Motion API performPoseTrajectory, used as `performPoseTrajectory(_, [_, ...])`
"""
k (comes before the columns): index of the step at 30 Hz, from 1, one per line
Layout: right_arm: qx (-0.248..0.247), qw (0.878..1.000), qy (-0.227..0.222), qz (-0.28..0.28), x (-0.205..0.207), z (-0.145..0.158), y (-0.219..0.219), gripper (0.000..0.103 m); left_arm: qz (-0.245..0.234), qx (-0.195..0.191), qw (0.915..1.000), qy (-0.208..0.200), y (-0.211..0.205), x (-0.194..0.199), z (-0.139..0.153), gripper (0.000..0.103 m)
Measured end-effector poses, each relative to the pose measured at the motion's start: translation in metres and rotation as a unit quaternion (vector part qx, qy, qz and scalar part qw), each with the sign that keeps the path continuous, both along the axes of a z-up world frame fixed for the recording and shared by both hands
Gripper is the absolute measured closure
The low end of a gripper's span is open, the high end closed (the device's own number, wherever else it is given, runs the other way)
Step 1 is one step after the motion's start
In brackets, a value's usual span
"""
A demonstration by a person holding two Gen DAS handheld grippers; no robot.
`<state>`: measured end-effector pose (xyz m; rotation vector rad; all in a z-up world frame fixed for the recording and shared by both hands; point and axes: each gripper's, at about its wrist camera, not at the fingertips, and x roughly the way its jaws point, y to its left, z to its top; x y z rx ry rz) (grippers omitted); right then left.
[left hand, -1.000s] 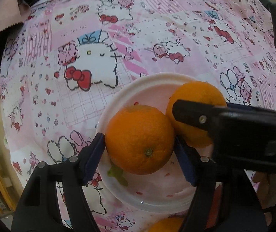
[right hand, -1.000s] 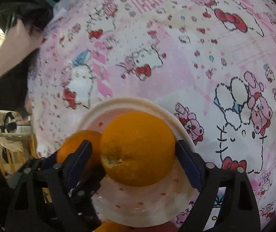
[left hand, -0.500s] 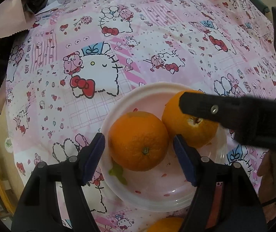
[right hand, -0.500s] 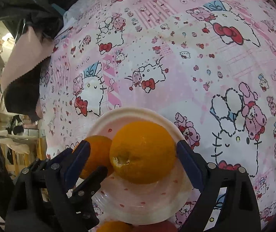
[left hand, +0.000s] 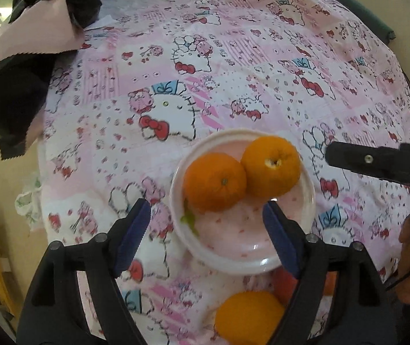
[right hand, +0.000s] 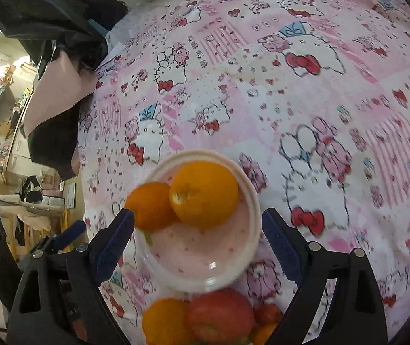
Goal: Organize fruits
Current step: 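Grasp the large bumpy orange with the left gripper while the right gripper approaches the red apple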
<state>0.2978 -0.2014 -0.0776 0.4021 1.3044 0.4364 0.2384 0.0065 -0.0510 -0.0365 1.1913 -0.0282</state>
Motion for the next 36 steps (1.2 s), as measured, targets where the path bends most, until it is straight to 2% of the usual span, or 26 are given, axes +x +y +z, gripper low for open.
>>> performPoseTrajectory(8, [0.011,1.000,0.009,-0.004,-0.047,0.002,-0.022,0.010,0.016,-0.043,0.9989,-0.013,0.009,-0.039,0.018,0.023])
performPoseTrajectory(11, [0.012,1.000,0.008,-0.006,-0.064,0.004,-0.030,0.010,0.018,-0.053,0.9984,-0.012,0.006,-0.054,0.019,0.015])
performPoseTrajectory(18, [0.013,1.000,0.008,-0.016,-0.091,0.005,-0.043,0.010,0.011,-0.061,0.9981,0.001,-0.003,-0.087,0.011,0.015])
performPoseTrajectory(23, [0.016,1.000,0.004,-0.026,-0.106,0.004,-0.049,0.010,-0.022,-0.060,0.9971,0.041,-0.021,-0.116,-0.009,0.015])
performPoseTrajectory(27, [0.009,0.999,0.008,-0.036,-0.112,-0.002,-0.051,0.010,-0.055,-0.036,0.9964,0.054,-0.042,-0.131,-0.026,0.015])
performPoseTrajectory(30, [0.001,0.999,0.008,-0.037,-0.112,-0.005,-0.053,0.010,-0.067,-0.013,0.9955,0.066,-0.052,-0.132,-0.040,0.015])
performPoseTrajectory(36, [-0.016,0.999,0.004,-0.052,-0.112,-0.010,-0.065,0.010,-0.066,-0.011,0.9936,0.091,-0.059,-0.122,-0.064,0.016])
